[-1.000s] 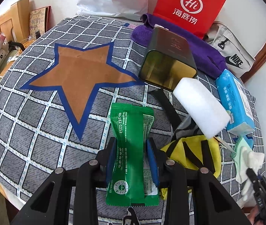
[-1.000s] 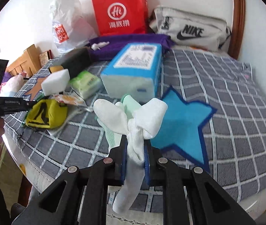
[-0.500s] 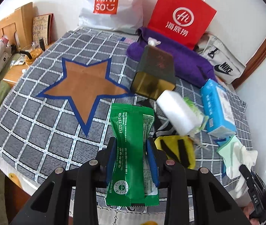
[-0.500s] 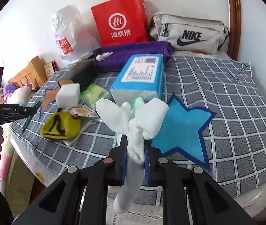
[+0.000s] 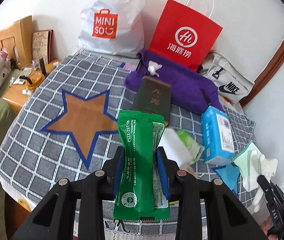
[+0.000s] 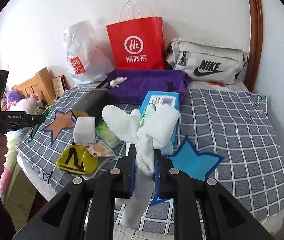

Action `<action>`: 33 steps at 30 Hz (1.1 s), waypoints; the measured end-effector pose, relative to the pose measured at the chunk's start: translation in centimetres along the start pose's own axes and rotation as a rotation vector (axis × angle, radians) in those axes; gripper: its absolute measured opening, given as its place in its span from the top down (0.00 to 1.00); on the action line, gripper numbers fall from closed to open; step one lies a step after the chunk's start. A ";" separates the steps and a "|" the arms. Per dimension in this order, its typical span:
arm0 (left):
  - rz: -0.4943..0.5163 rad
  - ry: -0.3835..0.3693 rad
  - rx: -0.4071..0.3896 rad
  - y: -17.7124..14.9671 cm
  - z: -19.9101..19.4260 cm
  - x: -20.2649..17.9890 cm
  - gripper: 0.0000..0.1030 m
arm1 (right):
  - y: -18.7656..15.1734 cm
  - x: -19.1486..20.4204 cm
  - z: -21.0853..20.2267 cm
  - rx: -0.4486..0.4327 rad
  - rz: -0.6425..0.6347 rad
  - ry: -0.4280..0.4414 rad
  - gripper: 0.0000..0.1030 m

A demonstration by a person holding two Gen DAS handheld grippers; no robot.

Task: Organize soft objects
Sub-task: 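Carry the green package with the left gripper while the right gripper carries the gloves toward the towel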

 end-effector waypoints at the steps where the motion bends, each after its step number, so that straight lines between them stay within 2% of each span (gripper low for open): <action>1: 0.000 -0.002 -0.004 0.3 -0.1 -0.1 0.70 | 0.5 0.0 0.0 -0.004 -0.005 -0.002 0.85; 16: 0.034 -0.007 -0.038 5.4 -0.1 -2.7 0.70 | 6.1 -0.6 1.3 -0.038 -0.021 -0.009 0.85; 33: 0.074 -0.003 -0.040 10.3 3.0 -5.2 0.70 | 11.5 -1.9 4.9 -0.067 -0.035 -0.030 0.85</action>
Point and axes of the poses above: each gripper's, at about its wrist camera, not at the fingertips, and z roughly the way its jaws point, x to its left, y to its top, the point moved 2 cm from there along z, roughly the way its jaws point, and after that the axes turned 9 degrees about y, right-handed, at the moved point
